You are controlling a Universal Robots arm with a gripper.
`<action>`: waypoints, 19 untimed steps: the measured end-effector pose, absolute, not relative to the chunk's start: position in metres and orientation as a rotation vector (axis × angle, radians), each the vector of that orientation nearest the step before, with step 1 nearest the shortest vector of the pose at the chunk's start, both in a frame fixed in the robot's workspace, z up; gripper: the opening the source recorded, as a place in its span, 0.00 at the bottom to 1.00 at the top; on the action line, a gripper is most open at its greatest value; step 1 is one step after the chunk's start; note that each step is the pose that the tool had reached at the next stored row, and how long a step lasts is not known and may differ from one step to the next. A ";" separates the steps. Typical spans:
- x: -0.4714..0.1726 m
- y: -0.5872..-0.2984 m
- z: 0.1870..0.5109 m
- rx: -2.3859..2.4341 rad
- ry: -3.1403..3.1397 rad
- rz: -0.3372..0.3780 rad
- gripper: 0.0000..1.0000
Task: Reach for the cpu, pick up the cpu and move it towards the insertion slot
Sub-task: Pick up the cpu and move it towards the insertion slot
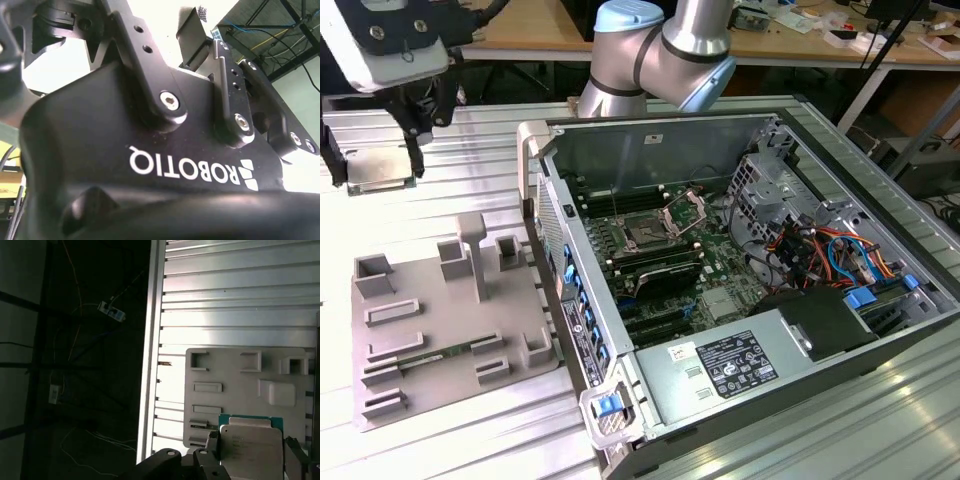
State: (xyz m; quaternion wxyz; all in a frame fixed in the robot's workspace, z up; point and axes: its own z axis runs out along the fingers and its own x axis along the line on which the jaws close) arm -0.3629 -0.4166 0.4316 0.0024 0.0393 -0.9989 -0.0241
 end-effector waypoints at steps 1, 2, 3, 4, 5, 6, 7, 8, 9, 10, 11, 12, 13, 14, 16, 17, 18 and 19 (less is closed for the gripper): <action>-0.348 -0.417 0.432 0.123 -3.131 -0.076 0.55; -0.345 -0.417 0.432 0.123 -3.131 -0.076 0.55; -0.344 -0.417 0.432 0.123 -3.131 -0.076 0.55; -0.343 -0.417 0.432 0.123 -3.131 -0.076 0.55; -0.341 -0.417 0.432 0.123 -3.130 -0.076 0.55; -0.338 -0.417 0.432 0.123 -3.130 -0.076 0.55; -0.337 -0.417 0.432 0.123 -3.130 -0.076 0.55; -0.335 -0.417 0.432 0.123 -3.130 -0.076 0.55; -0.334 -0.417 0.432 0.123 -3.129 -0.076 0.55; -0.332 -0.417 0.432 0.123 -3.129 -0.076 0.55; -0.331 -0.417 0.432 0.123 -3.129 -0.076 0.55; -0.329 -0.417 0.432 0.123 -3.129 -0.076 0.55; -0.328 -0.417 0.432 0.123 -3.129 -0.076 0.55; -0.327 -0.417 0.432 0.123 -3.128 -0.076 0.55; -0.324 -0.417 0.432 0.123 -3.128 -0.076 0.55; -0.322 -0.417 0.432 0.123 -3.128 -0.076 0.55; -0.320 -0.417 0.432 0.123 -3.127 -0.076 0.55; -0.318 -0.417 0.432 0.123 -3.127 -0.076 0.55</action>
